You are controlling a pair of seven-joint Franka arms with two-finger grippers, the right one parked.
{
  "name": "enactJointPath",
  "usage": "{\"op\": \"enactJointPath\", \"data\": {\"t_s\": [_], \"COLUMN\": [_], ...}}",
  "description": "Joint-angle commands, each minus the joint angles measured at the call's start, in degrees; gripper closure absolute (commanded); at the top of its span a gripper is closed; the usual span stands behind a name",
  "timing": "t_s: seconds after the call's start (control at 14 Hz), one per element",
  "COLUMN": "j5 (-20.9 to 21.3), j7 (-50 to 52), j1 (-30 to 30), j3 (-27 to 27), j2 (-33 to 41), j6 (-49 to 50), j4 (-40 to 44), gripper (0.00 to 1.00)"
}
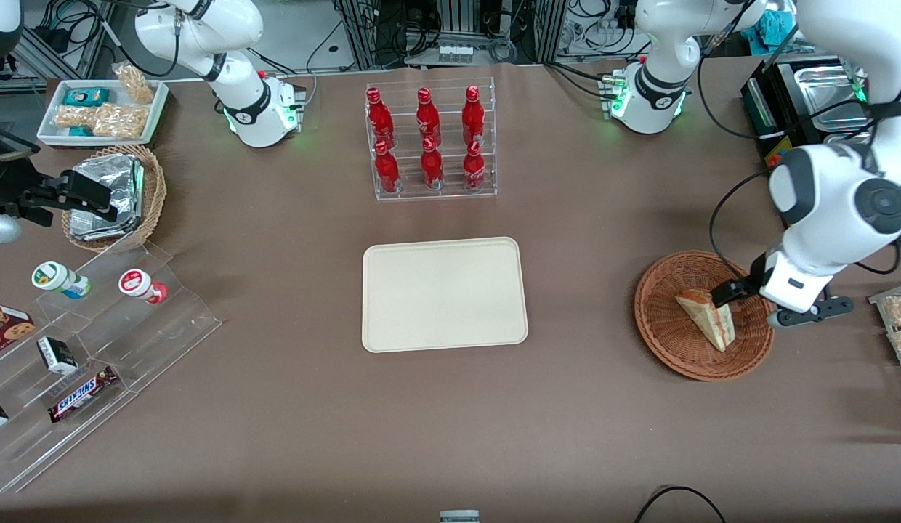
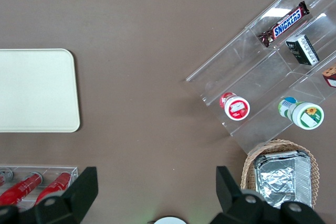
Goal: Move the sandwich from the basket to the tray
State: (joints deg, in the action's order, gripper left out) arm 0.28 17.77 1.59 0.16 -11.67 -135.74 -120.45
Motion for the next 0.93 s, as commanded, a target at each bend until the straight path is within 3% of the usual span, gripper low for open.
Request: {"op": "enactJointPath", "data": {"t_s": [0.0,0.29,0.36,0.43,0.5,0.86], "j5": [0.2,0.2,0.2,0.2,0.3,1.2], "j7": [12.7,14.8,15.8,17.9,19.0,18.4], "j1": [0.3,0.3,0.3,0.3,0.3,-2.6], "j3": [-0.4,-0.4,-0.4,-0.4,-0.4,-0.9], "j2": [-1.9,-5.4,-5.9,-6.2,-6.2,-5.5], "j6": [-5.2,-6.7,-6.6,-6.2,-6.0,7.0], "j4": [-2.2,-3.1,-3.1,-3.1,-2.7,6.6], "gripper": [0.00,0.03,0.28,0.75,0.94,1.00]}}
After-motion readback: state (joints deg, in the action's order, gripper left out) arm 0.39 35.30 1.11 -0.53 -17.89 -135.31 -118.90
